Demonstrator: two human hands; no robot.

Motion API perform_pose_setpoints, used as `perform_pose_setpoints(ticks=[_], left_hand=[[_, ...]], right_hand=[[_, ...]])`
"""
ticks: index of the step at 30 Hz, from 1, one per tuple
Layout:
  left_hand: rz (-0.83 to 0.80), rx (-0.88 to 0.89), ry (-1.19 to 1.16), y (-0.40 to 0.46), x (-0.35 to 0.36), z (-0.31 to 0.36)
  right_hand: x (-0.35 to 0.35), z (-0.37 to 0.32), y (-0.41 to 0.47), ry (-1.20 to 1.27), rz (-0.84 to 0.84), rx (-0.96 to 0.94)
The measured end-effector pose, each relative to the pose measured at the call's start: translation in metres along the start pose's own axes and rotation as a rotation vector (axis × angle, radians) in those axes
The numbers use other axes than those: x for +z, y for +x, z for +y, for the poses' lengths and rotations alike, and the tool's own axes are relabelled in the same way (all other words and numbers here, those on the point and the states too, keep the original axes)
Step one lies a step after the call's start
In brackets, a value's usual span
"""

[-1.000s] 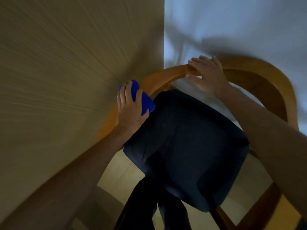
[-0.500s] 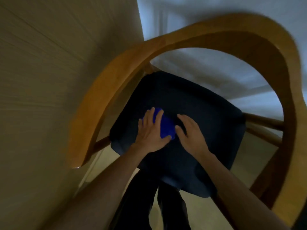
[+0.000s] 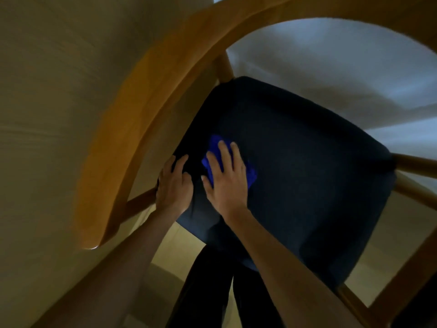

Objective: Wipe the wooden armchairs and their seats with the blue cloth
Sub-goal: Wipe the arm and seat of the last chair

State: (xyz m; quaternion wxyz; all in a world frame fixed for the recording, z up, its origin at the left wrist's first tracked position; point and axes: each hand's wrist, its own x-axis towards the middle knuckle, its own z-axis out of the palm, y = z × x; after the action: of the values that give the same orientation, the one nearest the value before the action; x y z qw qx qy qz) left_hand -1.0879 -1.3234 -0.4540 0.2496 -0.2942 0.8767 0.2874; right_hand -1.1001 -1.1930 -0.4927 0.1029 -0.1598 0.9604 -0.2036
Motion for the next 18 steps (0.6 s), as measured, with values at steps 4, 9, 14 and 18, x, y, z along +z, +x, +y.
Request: perform_pose_setpoints(ticks=[4, 9, 14, 18], left_hand=[[-0.035, 0.007, -0.015, -0.001, -0.003, -0.002], [-0.091, 0.027, -0.002, 0.001, -0.006, -0.006], [-0.096, 0.064, 0.030, 0.004, -0.001, -0.013], [-0.098, 0.006, -0.097, 0.005, -0.009, -0.008]], right_hand=[[0.019, 0.006, -0.071, 0.011, -0.027, -0.367], [-0.008, 0.082, -0.021, -0.071, -0.058, -0.774], [-0.039, 0.112, 0.081, -0.033, 0.331, -0.017], [0.021, 0.020, -0.045, 0.080, 0.149, -0.323]])
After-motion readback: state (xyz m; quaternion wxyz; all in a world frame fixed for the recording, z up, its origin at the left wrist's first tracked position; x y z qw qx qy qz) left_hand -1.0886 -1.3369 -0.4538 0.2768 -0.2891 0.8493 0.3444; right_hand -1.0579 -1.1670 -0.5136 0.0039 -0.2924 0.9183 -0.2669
